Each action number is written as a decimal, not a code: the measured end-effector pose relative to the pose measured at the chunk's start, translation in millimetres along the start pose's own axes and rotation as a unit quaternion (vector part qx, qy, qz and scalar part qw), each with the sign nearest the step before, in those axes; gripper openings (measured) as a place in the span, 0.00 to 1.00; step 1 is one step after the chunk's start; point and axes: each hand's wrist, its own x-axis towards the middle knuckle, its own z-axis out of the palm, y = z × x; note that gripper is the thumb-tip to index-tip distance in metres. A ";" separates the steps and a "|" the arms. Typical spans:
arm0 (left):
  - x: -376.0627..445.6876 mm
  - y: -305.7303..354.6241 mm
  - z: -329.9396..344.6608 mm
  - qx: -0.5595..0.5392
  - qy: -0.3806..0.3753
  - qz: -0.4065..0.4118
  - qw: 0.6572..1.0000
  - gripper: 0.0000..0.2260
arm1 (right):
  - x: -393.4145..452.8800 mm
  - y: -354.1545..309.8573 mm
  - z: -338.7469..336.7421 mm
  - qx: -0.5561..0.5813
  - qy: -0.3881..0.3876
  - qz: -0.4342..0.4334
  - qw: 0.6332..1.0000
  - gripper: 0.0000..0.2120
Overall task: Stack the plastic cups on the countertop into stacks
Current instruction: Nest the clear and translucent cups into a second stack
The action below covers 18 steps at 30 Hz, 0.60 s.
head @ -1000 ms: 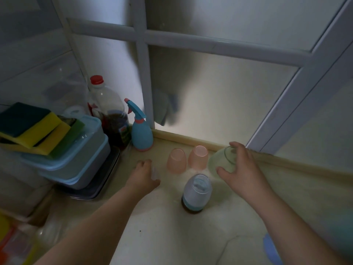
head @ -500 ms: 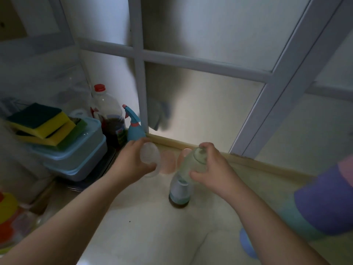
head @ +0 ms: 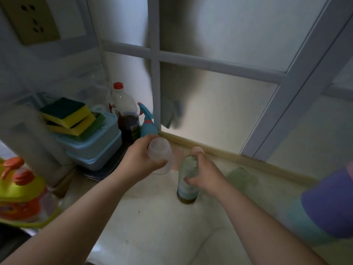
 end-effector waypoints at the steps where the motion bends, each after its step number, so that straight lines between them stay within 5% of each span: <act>1: 0.5 1.1 -0.5 -0.009 0.004 -0.005 1.000 0.29 | -0.5 0.6 0.2 0.005 -0.001 0.002 1.000 0.37; 7: 10.8 20.5 3.5 -0.031 0.019 0.023 0.999 0.28 | -11.4 5.9 -11.7 -0.007 0.006 -0.009 1.000 0.40; 18: 21.0 36.4 61.6 -0.003 -0.031 0.054 0.998 0.26 | -43.6 23.8 -30.7 -0.062 0.079 -0.013 0.995 0.21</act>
